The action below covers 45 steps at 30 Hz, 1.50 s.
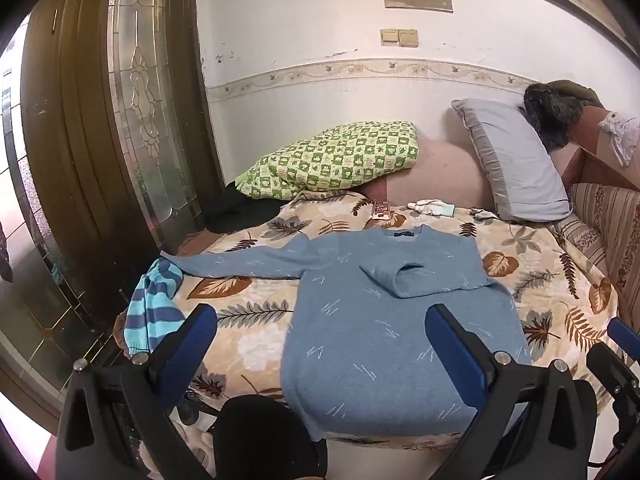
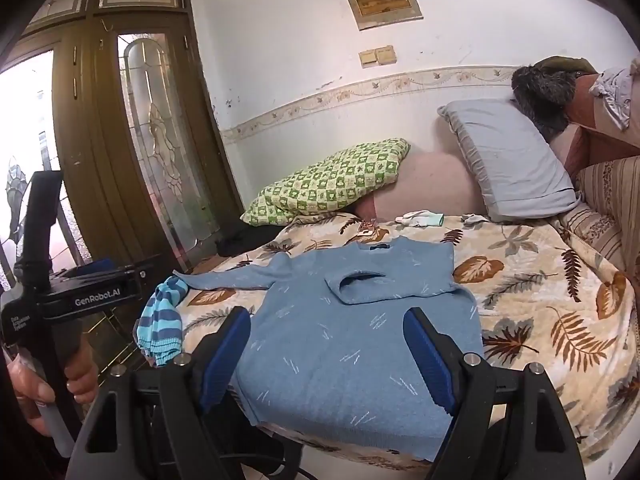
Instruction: Fold small clothes
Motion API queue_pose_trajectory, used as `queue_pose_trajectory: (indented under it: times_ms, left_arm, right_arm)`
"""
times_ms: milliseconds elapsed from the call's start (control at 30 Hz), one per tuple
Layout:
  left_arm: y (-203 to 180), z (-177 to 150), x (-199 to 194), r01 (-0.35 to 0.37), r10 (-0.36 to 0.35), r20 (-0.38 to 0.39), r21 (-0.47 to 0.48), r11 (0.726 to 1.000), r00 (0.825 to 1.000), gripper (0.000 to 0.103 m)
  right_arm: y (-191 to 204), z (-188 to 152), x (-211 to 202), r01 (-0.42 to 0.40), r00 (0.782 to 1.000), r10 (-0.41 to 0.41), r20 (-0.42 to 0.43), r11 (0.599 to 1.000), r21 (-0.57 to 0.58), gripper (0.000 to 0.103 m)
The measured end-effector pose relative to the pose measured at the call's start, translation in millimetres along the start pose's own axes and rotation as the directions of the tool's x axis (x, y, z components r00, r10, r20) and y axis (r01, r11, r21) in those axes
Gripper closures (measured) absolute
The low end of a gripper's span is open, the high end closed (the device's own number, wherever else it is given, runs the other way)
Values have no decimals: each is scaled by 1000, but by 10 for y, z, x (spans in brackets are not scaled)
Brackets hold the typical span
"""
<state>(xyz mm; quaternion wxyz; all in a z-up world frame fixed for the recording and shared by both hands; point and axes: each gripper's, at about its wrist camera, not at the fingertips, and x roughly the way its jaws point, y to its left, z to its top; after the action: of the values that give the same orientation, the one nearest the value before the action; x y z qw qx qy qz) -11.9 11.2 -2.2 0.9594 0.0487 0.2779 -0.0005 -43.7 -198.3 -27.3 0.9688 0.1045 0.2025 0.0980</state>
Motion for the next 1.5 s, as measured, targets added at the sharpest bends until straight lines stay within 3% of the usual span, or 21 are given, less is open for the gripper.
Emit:
queue_pose_trajectory:
  times_ms: [1500]
  left_arm:
    - [-31,-14,177,-4,5,-37,19,1000,999,0]
  right_arm:
    - [-108,-8,123,1,1000,0,-16,999,44,21]
